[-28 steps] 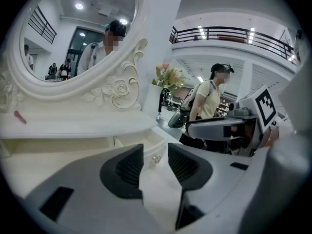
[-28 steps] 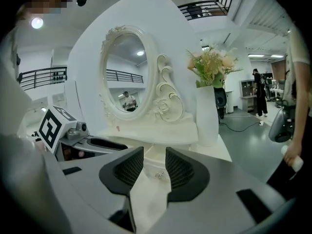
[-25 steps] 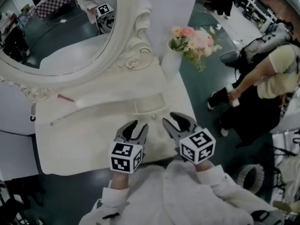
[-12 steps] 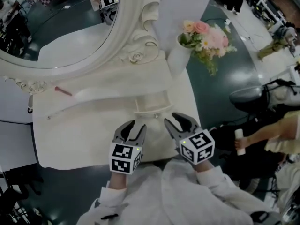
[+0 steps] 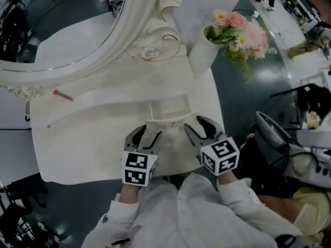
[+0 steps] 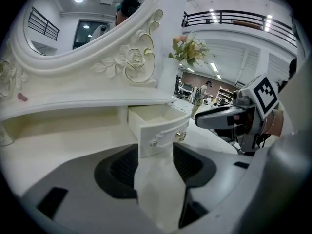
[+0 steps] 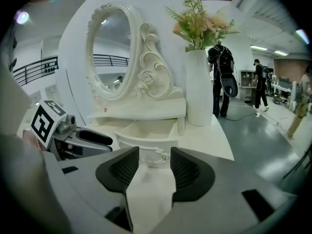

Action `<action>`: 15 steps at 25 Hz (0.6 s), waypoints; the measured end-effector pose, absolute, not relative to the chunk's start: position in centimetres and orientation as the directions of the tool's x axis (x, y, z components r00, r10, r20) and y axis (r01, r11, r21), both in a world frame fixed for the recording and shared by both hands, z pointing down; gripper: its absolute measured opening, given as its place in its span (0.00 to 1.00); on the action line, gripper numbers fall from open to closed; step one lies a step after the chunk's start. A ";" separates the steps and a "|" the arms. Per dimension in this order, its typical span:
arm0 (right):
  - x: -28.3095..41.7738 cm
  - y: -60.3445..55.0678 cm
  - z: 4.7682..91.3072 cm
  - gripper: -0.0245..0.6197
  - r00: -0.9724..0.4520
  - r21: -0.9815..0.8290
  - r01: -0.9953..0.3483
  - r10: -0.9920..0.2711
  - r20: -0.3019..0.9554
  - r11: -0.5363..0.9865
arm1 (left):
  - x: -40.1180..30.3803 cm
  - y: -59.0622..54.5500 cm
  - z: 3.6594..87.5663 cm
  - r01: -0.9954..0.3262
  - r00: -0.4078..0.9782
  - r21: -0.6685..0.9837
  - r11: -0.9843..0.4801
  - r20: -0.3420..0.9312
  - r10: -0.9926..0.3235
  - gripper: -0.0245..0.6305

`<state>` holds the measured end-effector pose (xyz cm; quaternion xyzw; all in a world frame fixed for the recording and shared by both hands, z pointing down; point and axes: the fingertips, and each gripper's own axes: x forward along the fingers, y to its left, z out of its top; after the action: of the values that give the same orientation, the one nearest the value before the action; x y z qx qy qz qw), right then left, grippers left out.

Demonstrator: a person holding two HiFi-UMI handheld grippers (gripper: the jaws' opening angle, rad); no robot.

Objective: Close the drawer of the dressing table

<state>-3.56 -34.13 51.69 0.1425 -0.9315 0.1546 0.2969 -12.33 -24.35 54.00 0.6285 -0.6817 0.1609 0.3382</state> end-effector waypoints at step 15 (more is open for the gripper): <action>-3.9 -36.0 55.3 0.35 -0.737 -0.160 -0.352 -0.168 0.655 0.922 | -13.3 -26.2 56.1 -0.975 0.054 0.193 0.108 0.682 -0.730 0.35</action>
<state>-3.87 -35.97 55.28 0.1410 -0.9217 0.1377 0.3341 -13.29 -26.19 56.08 0.6427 -0.6633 0.1820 0.3376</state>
